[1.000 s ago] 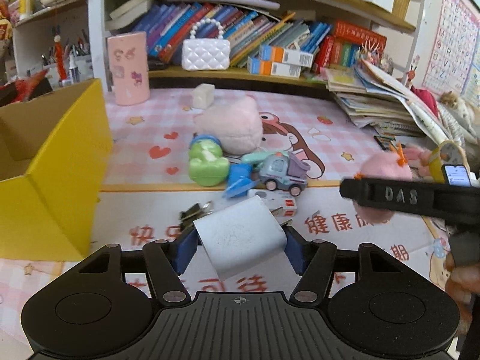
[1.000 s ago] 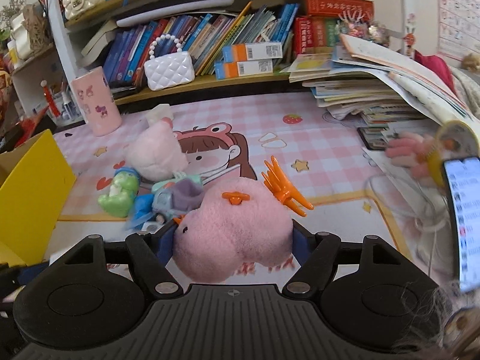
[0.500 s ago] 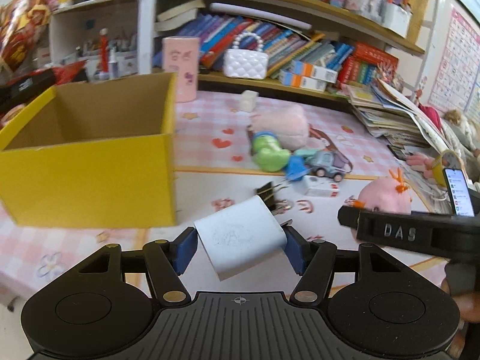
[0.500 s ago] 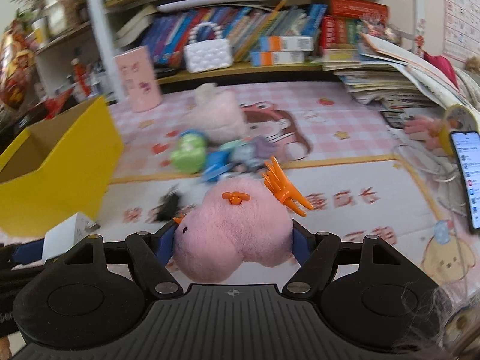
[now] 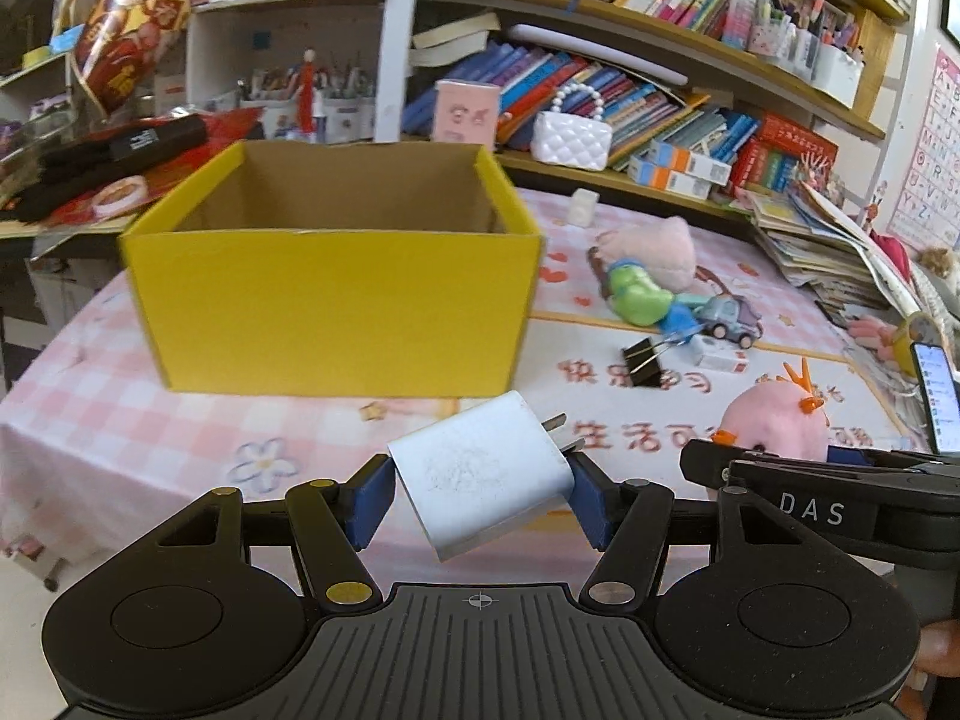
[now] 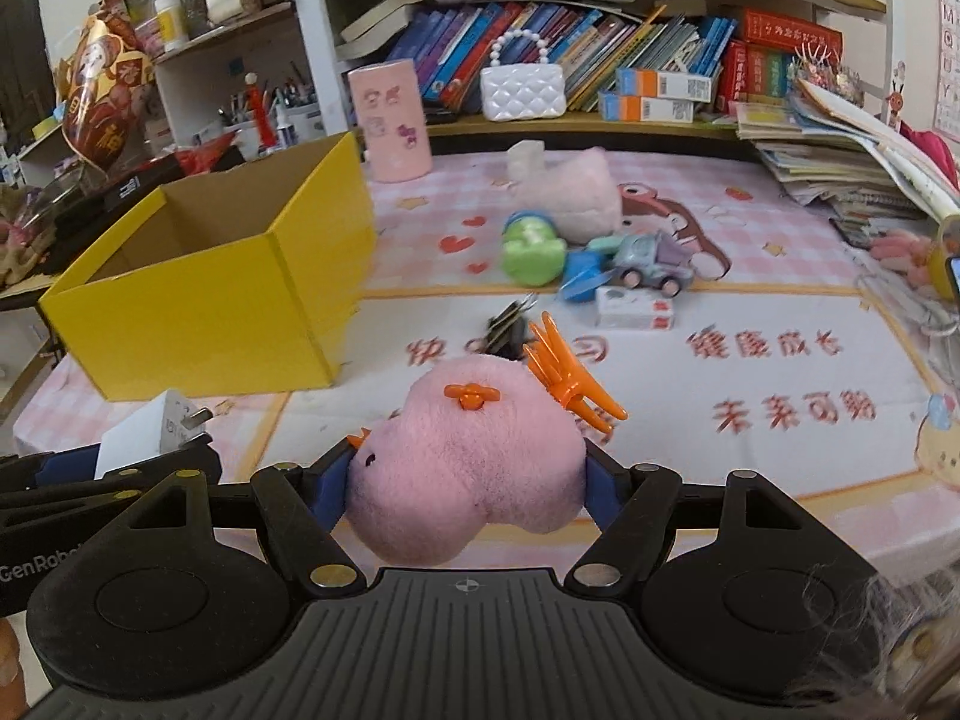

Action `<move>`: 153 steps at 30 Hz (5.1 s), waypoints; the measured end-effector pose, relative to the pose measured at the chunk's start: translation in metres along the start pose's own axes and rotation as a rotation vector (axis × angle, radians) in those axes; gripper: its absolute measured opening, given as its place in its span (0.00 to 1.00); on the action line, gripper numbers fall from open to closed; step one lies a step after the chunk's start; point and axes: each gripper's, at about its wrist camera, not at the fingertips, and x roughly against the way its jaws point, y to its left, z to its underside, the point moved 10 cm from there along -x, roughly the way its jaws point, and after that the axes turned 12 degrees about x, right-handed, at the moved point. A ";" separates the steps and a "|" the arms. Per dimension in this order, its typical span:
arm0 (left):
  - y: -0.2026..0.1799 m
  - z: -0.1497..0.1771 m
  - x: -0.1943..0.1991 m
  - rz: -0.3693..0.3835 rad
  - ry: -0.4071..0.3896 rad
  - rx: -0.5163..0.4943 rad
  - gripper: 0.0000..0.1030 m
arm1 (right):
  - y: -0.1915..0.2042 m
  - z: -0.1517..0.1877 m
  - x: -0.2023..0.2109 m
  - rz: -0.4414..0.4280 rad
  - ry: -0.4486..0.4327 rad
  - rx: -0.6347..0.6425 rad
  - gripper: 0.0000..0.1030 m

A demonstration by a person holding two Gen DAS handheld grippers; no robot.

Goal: Organize objects
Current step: 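Carry the pink pig and white charger over the yellow box with both tools, then open both tools to drop the pig and charger into the yellow box, then move both tools back toward the remaining toys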

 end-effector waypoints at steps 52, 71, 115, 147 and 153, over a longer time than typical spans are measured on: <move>0.069 -0.144 0.040 -0.079 -0.349 0.026 0.60 | 0.113 -0.122 -0.014 -0.132 -0.208 0.174 0.70; 0.057 -0.171 -0.070 -0.181 -0.221 -0.010 0.60 | 0.136 -0.158 -0.150 -0.299 -0.051 0.477 0.70; 0.050 -0.183 -0.002 -0.065 -0.434 0.053 0.88 | 0.085 -0.184 -0.080 -0.256 -0.247 0.417 0.88; 0.062 -0.032 0.051 -0.001 -0.186 0.000 0.88 | 0.075 -0.009 0.004 -0.015 -0.013 0.122 0.88; 0.057 -0.018 0.051 0.020 -0.142 -0.011 0.88 | 0.067 0.007 0.016 0.025 -0.001 0.113 0.88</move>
